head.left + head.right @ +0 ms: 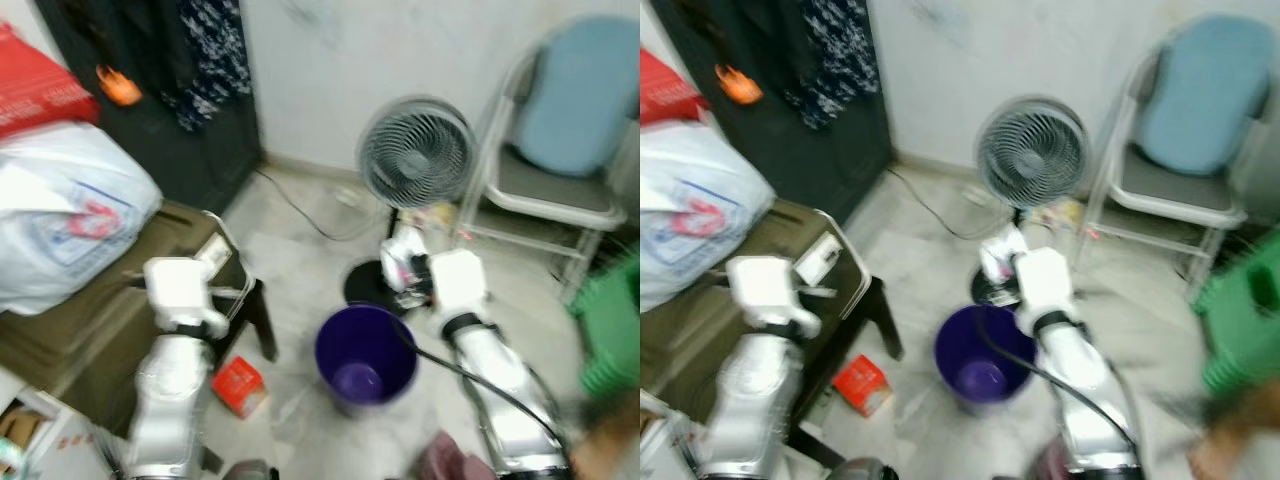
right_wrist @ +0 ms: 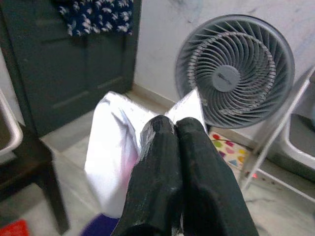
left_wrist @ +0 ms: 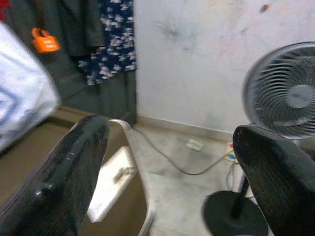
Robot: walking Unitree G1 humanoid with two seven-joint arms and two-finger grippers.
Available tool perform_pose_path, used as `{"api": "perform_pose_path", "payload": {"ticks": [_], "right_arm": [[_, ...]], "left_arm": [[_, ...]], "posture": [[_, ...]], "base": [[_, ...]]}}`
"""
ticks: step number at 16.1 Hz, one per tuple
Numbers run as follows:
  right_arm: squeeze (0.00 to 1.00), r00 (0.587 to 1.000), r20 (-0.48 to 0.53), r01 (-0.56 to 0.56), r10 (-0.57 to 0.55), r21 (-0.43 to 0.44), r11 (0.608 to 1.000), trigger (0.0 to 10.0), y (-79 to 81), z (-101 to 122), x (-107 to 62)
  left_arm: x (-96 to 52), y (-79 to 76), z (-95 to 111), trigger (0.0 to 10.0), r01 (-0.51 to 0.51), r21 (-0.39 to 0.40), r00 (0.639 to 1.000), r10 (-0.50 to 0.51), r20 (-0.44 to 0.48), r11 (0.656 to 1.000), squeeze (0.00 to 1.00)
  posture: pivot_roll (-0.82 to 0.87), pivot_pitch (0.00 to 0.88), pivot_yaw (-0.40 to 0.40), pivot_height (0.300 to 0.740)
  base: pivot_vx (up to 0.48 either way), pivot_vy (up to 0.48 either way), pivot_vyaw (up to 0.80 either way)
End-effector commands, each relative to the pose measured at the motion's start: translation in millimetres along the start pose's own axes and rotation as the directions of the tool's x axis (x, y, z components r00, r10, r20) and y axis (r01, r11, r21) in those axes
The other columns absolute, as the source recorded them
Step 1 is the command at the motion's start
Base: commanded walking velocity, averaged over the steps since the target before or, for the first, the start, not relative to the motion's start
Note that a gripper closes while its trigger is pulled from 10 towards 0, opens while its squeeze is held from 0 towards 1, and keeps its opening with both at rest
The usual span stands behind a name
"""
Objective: Clean up the room
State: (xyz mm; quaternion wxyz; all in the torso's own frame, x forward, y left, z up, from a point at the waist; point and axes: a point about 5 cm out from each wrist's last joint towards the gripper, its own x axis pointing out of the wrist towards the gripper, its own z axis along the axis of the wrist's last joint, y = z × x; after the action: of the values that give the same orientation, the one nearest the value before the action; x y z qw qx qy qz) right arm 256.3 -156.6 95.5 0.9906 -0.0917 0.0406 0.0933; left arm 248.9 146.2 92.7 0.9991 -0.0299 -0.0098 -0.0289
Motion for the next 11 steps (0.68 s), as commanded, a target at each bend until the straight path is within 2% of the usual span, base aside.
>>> {"api": "perform_pose_path", "payload": {"ticks": [1,8,9,11], "right_arm": [[0.00,0.999,0.027,-0.018,0.018,0.015,1.000,10.0,6.6,7.2,3.8],[0.00,1.000,0.020,-0.010,0.010,0.008,1.000,10.0,6.1,6.3,4.6],[0.00,1.000,0.016,-0.008,0.008,0.004,1.000,10.0,6.4,5.8,5.1],[0.00,1.000,0.007,0.005,-0.005,0.048,0.999,10.0,4.7,4.3,5.2]], "left_arm": [[0.0,9.9,3.3,10.0,-0.030,0.020,1.000,0.030,0.004,0.999,0.00],[0.3,10.5,3.3,10.0,-0.029,0.027,1.000,0.029,0.004,0.999,0.00],[0.8,9.5,3.9,10.0,-0.015,0.026,1.000,0.015,0.009,1.000,0.00],[1.0,9.7,3.8,10.0,-0.018,0.025,1.000,0.017,0.008,1.000,0.00]], "posture": [[-0.07,0.000,0.014,0.740],[-0.07,0.000,0.015,0.740],[-0.07,0.000,0.015,0.740],[-0.07,0.000,0.015,0.740]], "base": [[0.000,0.000,0.00],[0.000,0.000,0.00],[0.000,0.000,0.46],[0.000,0.000,0.00]]}}
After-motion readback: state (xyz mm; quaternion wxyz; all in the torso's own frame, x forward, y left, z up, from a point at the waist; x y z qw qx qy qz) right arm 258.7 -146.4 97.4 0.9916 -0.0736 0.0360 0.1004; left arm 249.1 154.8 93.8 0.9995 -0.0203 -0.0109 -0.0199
